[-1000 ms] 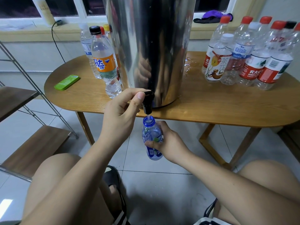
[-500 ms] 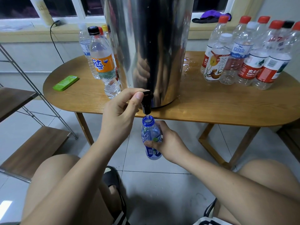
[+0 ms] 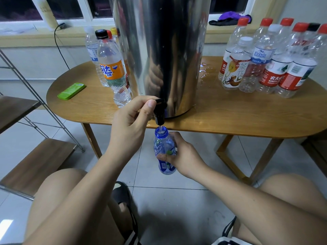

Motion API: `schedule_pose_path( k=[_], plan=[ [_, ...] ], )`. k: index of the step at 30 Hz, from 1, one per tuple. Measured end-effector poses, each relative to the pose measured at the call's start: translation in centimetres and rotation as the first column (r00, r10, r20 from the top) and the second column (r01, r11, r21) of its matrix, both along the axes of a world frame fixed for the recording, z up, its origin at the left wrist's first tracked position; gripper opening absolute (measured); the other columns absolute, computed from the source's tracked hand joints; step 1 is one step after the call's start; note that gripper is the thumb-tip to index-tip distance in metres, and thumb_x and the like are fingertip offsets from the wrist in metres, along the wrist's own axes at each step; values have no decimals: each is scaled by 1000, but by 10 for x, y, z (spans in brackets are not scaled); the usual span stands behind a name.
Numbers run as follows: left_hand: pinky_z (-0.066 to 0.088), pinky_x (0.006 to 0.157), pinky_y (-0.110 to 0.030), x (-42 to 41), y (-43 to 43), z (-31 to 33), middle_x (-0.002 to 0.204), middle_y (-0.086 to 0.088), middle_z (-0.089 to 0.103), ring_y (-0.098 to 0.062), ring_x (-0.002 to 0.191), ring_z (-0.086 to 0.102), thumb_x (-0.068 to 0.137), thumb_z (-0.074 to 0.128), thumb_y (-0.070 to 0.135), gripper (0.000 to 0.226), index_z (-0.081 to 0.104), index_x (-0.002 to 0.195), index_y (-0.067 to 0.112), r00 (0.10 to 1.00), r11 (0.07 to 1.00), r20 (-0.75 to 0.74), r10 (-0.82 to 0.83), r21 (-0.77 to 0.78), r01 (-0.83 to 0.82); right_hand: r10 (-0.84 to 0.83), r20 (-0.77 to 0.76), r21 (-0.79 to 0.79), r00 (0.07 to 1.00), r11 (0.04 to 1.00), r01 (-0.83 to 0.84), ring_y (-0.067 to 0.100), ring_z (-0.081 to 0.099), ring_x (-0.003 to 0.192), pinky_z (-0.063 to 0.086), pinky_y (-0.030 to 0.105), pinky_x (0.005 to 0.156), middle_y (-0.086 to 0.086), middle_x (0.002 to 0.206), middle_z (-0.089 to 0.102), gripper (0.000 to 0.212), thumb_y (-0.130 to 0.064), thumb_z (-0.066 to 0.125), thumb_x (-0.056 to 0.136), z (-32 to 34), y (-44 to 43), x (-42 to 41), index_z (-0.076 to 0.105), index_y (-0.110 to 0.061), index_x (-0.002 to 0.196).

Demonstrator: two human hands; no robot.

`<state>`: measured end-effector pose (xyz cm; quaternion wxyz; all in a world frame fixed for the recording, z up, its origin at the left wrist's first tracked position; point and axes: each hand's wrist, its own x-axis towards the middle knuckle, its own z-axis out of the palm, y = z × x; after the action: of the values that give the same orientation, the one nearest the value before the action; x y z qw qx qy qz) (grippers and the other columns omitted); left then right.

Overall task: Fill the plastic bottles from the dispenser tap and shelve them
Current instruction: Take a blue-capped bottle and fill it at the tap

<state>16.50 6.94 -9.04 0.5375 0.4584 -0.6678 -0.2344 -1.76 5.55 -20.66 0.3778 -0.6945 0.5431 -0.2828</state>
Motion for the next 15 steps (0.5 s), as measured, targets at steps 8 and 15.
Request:
schedule_pose_path(
  k=[8, 15],
  plan=[
    [54, 77, -18, -1, 1, 2, 100, 7, 75, -4, 91, 67, 115, 54, 22, 23, 77, 117, 22, 1000, 1000, 13, 7, -5, -7, 9, 3, 7, 1000, 1000, -9, 6, 59, 116, 49, 21, 90, -10, 146, 64, 76, -44, 86, 90, 1, 0, 0, 42, -29, 150],
    [51, 77, -14, -2, 2, 3, 98, 7, 75, -3, 91, 68, 115, 53, 21, 25, 77, 119, 15, 1000, 1000, 10, 16, -7, -16, 10, 16, 6, 1000, 1000, -10, 6, 60, 115, 49, 20, 89, -10, 144, 65, 76, -43, 87, 90, 0, -1, 0, 43, -30, 149]
  ],
)
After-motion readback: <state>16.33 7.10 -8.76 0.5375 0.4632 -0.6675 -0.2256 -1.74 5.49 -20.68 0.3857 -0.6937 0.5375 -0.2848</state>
